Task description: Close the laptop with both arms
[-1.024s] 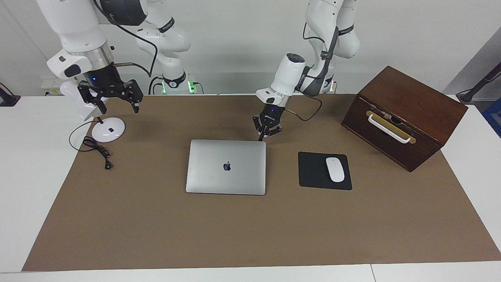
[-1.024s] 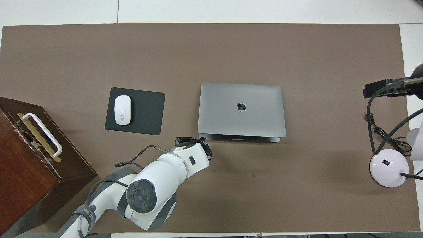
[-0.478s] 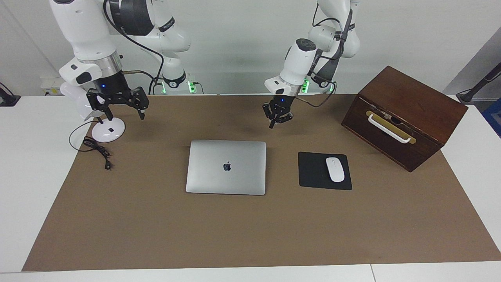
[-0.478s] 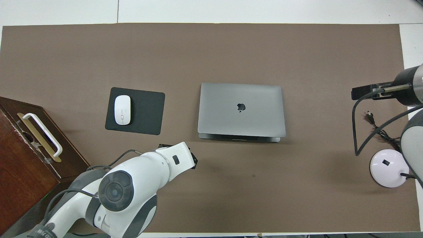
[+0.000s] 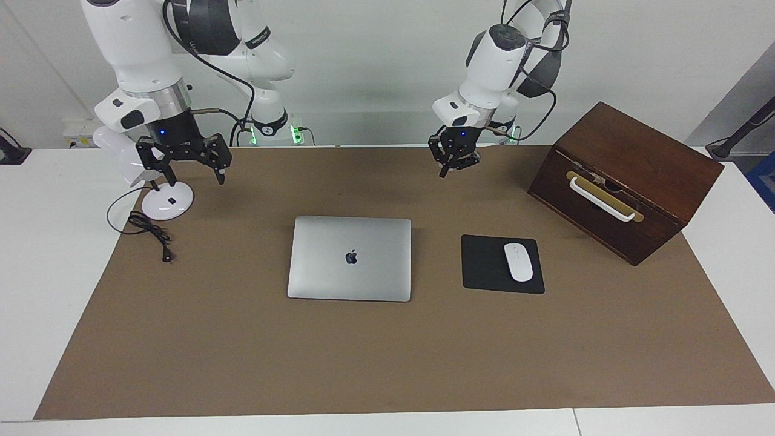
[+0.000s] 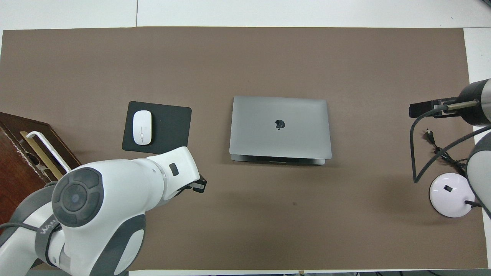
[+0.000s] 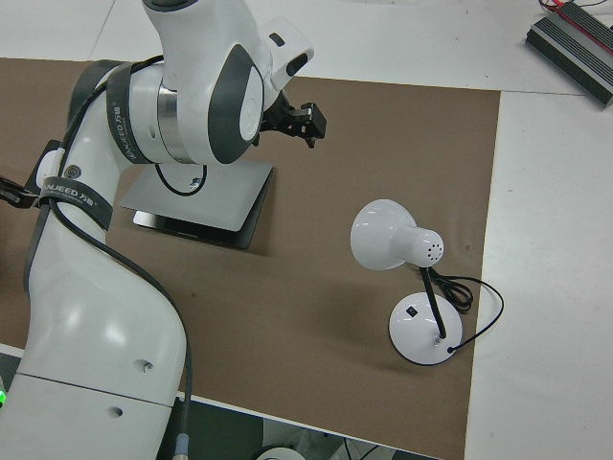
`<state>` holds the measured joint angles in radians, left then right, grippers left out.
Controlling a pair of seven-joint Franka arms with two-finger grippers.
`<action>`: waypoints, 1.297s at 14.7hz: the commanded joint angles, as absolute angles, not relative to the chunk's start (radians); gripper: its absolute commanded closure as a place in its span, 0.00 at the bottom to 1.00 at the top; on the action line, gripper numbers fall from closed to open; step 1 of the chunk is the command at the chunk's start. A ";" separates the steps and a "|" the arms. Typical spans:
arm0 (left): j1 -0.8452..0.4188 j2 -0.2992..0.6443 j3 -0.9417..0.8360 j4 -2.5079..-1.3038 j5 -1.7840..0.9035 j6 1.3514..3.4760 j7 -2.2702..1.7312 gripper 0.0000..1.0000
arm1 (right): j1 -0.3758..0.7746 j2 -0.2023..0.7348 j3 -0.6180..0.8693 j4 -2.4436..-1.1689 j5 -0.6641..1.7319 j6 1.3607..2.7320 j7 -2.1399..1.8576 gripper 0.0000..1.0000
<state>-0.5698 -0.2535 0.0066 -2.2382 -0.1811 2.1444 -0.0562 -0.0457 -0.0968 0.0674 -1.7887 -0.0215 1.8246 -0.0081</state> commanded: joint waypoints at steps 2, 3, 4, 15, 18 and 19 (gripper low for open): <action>-0.499 -0.268 0.003 -2.212 -0.169 2.057 -0.031 1.00 | -0.057 -0.120 0.069 -1.818 -0.017 1.844 -0.025 0.00; -0.468 -0.268 0.002 -2.189 -0.169 2.033 -0.011 1.00 | -0.057 -0.120 0.069 -1.818 -0.017 1.845 -0.026 0.00; -0.441 -0.267 -0.002 -2.163 -0.169 1.996 0.012 1.00 | -0.058 -0.118 0.069 -1.818 -0.015 1.848 -0.029 0.00; -0.241 -0.255 0.002 -1.974 -0.095 1.798 0.037 0.00 | -0.055 -0.117 0.066 -1.821 -0.015 1.795 -0.035 0.00; -0.178 -0.247 0.002 -1.913 -0.084 1.750 0.037 0.00 | -0.052 -0.117 0.066 -1.813 -0.015 1.756 -0.035 0.00; -0.163 -0.247 0.002 -1.899 -0.080 1.741 0.035 0.00 | -0.051 -0.117 0.066 -1.812 -0.015 1.744 -0.035 0.00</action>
<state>-0.2007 -0.2586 0.0126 -1.9474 -0.1007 1.7896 0.0295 -0.0458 -0.0973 0.0632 -1.7997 -0.0215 1.7670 -0.0115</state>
